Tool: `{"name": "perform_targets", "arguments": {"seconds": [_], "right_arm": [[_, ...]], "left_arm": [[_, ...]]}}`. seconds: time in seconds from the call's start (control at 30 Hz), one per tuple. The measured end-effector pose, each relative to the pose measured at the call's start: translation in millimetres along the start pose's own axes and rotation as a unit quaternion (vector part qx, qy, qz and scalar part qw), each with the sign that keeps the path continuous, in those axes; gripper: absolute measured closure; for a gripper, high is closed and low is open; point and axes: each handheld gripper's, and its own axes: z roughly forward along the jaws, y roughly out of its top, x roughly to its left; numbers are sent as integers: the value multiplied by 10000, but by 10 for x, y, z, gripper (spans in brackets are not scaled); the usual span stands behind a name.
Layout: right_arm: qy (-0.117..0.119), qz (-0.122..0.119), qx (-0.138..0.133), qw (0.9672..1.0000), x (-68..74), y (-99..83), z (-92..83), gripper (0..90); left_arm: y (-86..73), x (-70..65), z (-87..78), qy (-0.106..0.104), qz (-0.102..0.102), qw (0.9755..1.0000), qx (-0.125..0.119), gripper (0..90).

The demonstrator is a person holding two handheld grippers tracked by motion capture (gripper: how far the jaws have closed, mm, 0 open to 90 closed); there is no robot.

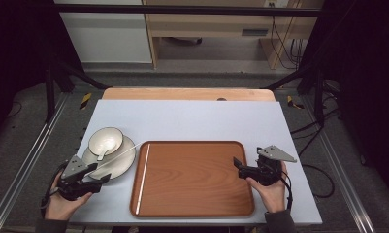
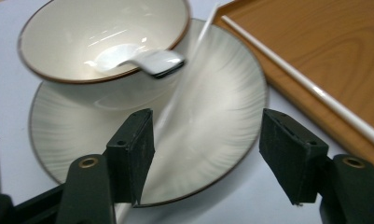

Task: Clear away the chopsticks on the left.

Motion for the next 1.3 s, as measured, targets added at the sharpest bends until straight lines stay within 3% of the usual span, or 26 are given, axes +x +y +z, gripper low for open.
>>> {"name": "perform_targets", "arguments": {"seconds": [0.23,0.53,0.8,1.3], "right_arm": [[1,-11,18,10000,4,-2,11,67],[-9,-30,42,10000,2,-6,18,67],[-3,-39,54,10000,7,-8,25,67],[-20,-46,57,10000,2,-8,21,66]], "left_arm": [[-27,155,118,170,11,9998,132,434],[-41,251,217,136,45,9995,272,587],[-43,264,256,0,68,9993,372,713],[-17,174,253,-252,106,9989,391,827]]}}
